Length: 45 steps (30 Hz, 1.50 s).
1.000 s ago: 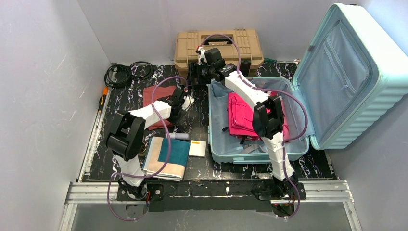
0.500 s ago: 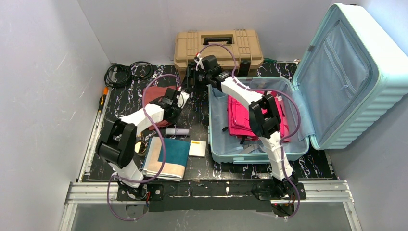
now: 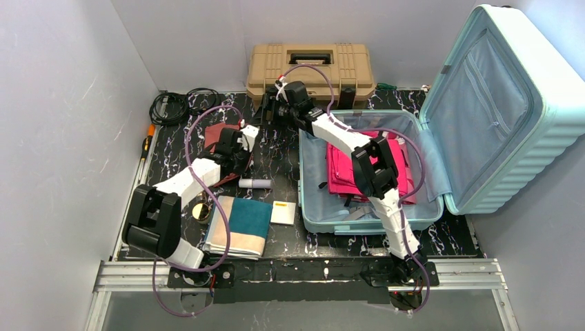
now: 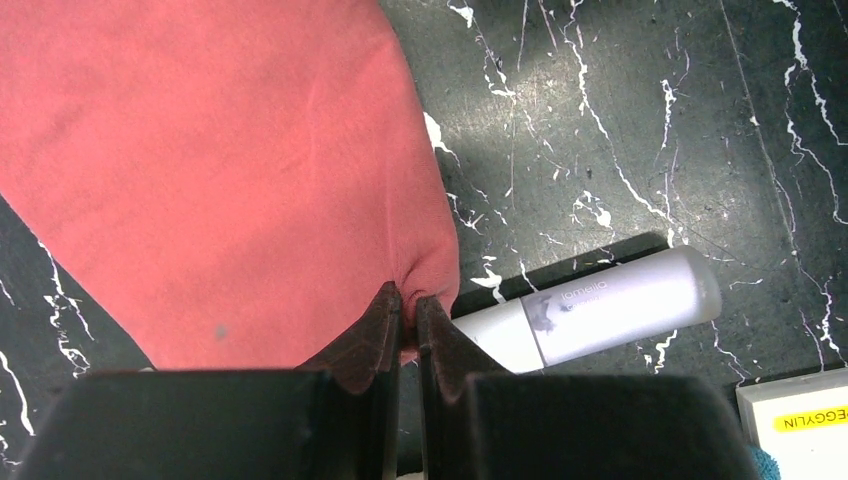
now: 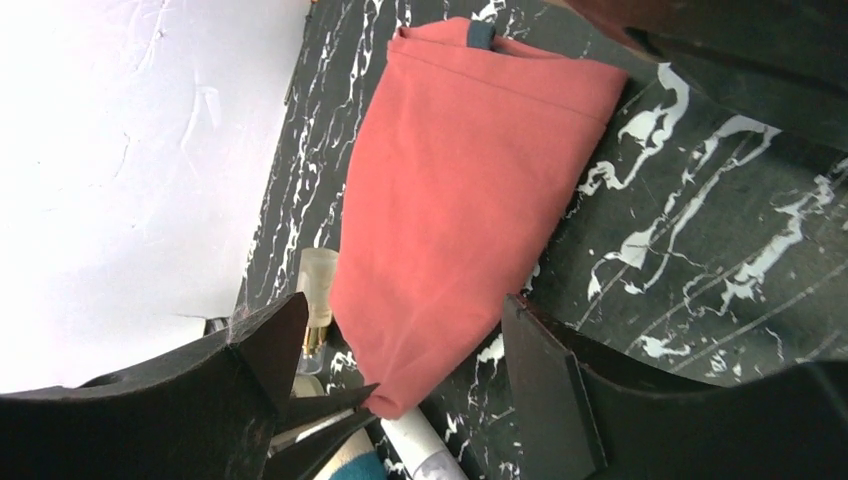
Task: Pack the luggage
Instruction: Pick up the clothes at the center of the board.
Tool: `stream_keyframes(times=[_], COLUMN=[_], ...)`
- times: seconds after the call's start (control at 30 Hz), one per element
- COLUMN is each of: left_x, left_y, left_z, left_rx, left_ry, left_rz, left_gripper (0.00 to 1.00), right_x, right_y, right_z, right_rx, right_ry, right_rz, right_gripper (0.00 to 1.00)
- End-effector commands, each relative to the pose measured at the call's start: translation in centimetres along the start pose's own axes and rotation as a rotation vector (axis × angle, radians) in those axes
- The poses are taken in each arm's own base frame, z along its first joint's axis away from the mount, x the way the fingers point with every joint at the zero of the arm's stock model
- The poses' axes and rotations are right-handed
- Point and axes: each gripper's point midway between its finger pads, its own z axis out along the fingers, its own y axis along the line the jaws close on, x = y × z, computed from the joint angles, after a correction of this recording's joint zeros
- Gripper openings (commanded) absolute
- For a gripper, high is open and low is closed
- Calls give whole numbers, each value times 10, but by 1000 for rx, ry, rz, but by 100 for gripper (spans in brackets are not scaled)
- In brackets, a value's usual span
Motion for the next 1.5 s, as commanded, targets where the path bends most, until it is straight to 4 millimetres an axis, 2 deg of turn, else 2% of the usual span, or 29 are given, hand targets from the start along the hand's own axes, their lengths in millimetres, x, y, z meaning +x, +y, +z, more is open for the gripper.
stream_keyframes(times=[0.0,0.17,0.37,0.47,0.63,0.77,1.07,1.17,1.47], left_x=[-8,-6,-6,-7,-4,-4,-3,2,13], left_y=[3,9,4,5,3,5,-7,-14,-29], left_z=[-11,-16,-19,-20,-21,-24,-34,-33,-34], left_rx=[6,13,45,43,56,54,140,173,249], left_ry=[-67,-89,-109,-118,-118,-120,-116,-107,-79], left_rz=[-49,-98,-107,-112,-118,-121,-124,-120,-115], left_gripper=[0,0,0,0,0,0,0,0,0], right_x=[86,97,82,83,93,94,115,121,126], right_y=[3,13,19,19,13,6,-25,-27,-19], right_z=[34,37,19,18,28,32,56,62,71], right_rx=[-34,-34,2,12,-6,12,40,25,-57], right_ry=[213,230,203,198,217,217,241,252,263], right_rz=[92,80,46,48,93,101,124,136,170], right_gripper=[80,80,80,80,80,80,81,81,81])
